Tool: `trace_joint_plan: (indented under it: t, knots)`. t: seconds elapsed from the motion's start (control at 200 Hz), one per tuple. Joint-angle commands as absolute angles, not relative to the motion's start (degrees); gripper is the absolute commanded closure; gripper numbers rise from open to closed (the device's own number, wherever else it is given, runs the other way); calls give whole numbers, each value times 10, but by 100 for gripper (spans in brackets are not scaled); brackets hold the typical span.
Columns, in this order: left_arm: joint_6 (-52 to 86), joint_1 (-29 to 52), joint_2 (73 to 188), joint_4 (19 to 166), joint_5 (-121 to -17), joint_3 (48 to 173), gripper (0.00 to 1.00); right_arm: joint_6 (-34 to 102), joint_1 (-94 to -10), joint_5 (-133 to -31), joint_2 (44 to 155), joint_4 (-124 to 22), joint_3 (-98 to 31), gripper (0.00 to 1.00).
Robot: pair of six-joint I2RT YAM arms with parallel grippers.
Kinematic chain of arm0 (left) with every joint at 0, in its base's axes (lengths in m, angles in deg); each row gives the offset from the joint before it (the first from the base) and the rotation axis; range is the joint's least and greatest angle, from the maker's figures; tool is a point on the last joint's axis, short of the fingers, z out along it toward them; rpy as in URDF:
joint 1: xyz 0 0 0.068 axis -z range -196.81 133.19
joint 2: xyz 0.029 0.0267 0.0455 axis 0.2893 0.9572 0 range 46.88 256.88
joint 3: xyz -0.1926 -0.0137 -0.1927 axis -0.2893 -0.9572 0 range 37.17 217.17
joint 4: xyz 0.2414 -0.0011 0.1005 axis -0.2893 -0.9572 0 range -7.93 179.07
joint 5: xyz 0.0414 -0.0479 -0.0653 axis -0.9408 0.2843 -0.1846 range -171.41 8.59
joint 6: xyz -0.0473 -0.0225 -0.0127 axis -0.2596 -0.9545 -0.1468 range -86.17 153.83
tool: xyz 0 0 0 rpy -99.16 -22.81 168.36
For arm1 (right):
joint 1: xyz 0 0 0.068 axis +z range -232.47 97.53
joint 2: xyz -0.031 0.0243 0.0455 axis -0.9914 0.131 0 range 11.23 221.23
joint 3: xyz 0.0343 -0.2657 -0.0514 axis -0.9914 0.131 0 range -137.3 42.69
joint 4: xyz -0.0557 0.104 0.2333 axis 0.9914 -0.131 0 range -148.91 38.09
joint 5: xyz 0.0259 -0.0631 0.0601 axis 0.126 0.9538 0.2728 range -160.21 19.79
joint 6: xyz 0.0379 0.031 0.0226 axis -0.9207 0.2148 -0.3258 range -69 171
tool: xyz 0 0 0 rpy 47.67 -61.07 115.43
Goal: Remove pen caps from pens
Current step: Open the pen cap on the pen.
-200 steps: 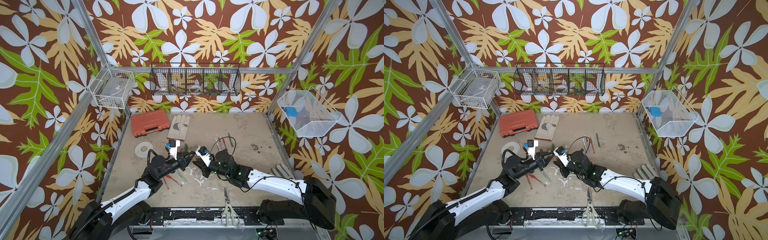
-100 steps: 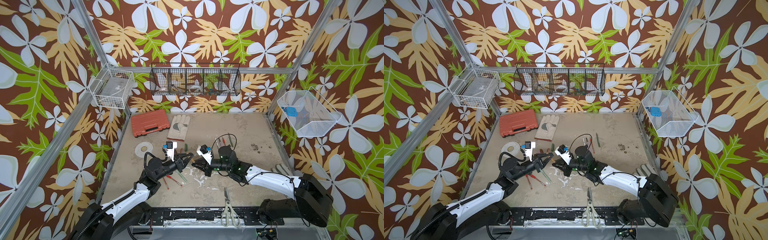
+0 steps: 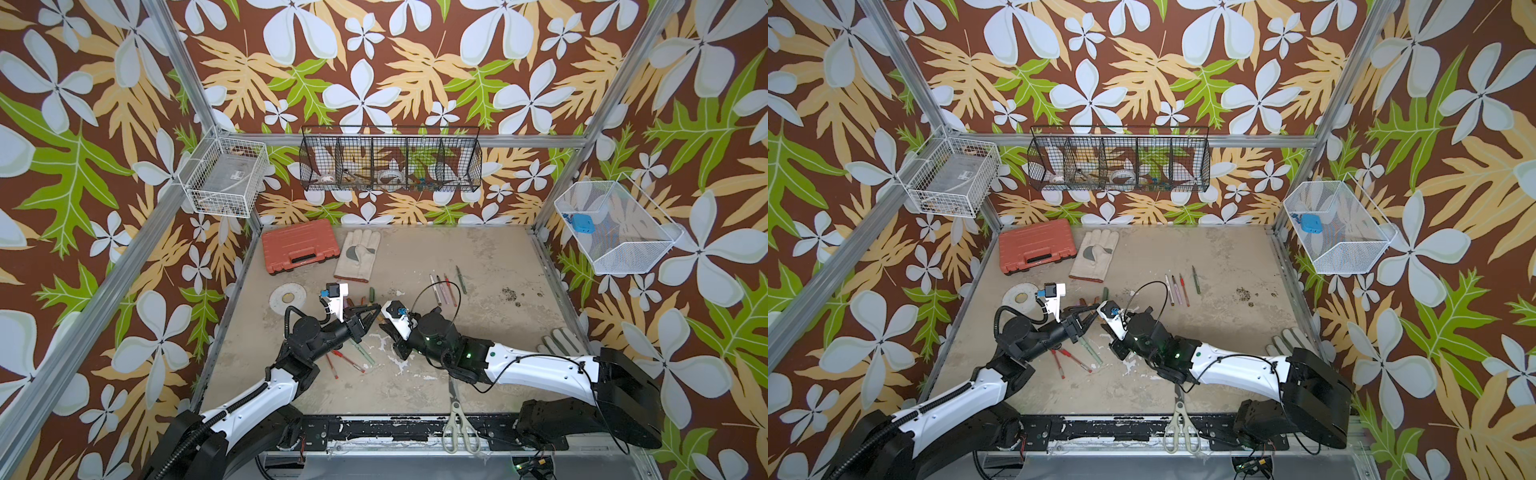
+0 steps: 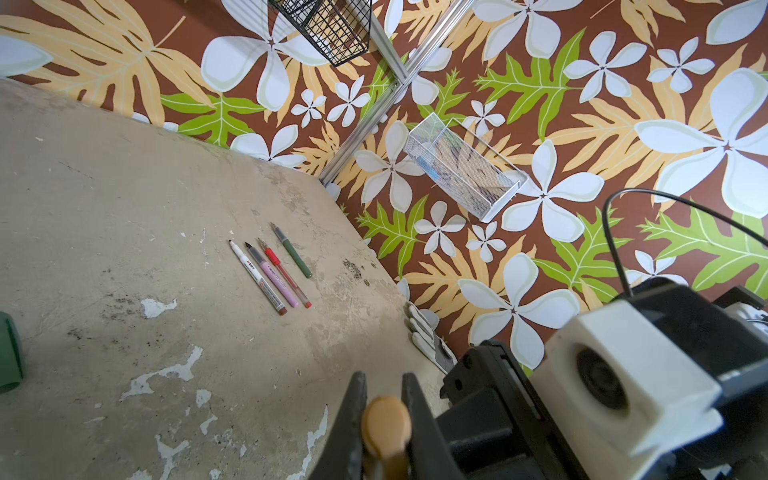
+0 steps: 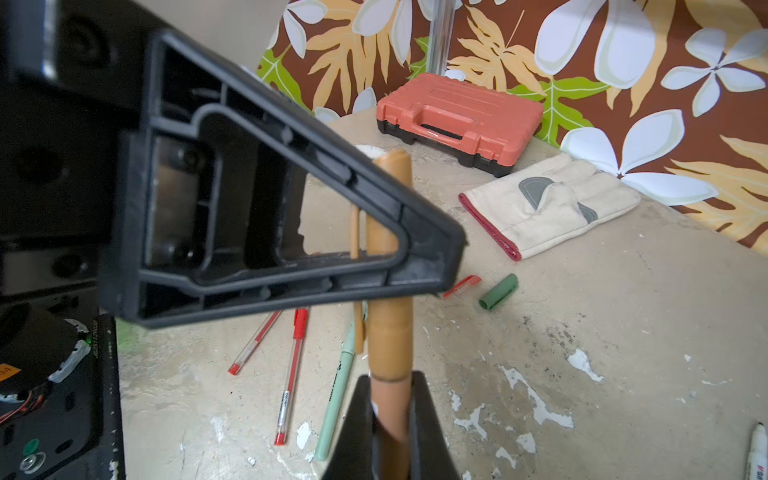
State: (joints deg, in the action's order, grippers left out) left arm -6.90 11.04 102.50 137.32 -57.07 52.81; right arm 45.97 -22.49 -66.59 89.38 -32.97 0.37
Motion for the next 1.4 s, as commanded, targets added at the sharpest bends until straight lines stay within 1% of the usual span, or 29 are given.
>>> trace_joint_plan:
  t: [0.0, 0.075, 0.34, 0.43, 0.495, 0.56, 0.626, 0.701, 0.736, 0.786, 0.846, 0.906, 0.961, 1.026, 1.076, 1.116, 1.266, 1.346, 1.396]
  knots:
    - [-56, 93, 1023, 1416, -683, 525, 100, 445, -260, -769, 885, -386, 22, 100]
    - [-57, 89, 1019, 1419, -682, 523, 100, 424, -299, -871, 884, -362, 40, 100]
    - [-60, 78, 1026, 1430, -679, 519, 100, 412, -343, -1083, 942, -339, 32, 100]
    - [-66, 74, 1027, 1439, -673, 516, 100, 404, -343, -1119, 961, -329, 27, 100]
    - [-65, 74, 1025, 1438, -673, 515, 100, 399, -344, -1110, 961, -325, 30, 100]
    - [-64, 74, 1018, 1433, -678, 515, 100, 409, -337, -1050, 950, -352, 25, 100]
    - [-62, 73, 1011, 1426, -686, 514, 100, 429, -303, -876, 923, -389, 22, 100]
    - [-63, 72, 1005, 1422, -688, 514, 100, 441, -253, -676, 893, -391, 31, 100]
    - [-65, 72, 1003, 1420, -689, 514, 100, 443, -226, -581, 888, -388, 35, 100]
    - [-68, 71, 999, 1419, -691, 514, 100, 448, -191, -471, 895, -387, 34, 100]
    - [-73, 69, 988, 1412, -698, 512, 100, 444, -168, -392, 916, -403, 19, 100]
    - [-74, 69, 974, 1407, -704, 510, 100, 443, -160, -379, 928, -405, 10, 100]
    - [-75, 68, 963, 1400, -715, 507, 100, 442, -161, -408, 926, -396, 13, 100]
    - [-83, 62, 955, 1402, -713, 506, 100, 441, -178, -493, 911, -373, 30, 100]
    - [-91, 57, 954, 1410, -706, 503, 100, 445, -199, -596, 899, -350, 43, 100]
    - [-95, 54, 954, 1415, -701, 503, 100, 440, -217, -659, 896, -341, 51, 100]
    - [-107, 44, 972, 1437, -685, 502, 100, 412, -300, -926, 930, -310, 58, 100]
    - [-112, 40, 984, 1446, -679, 505, 100, 404, -323, -1006, 955, -307, 51, 100]
    - [-115, 39, 990, 1450, -675, 507, 100, 400, -325, -1020, 966, -305, 48, 100]
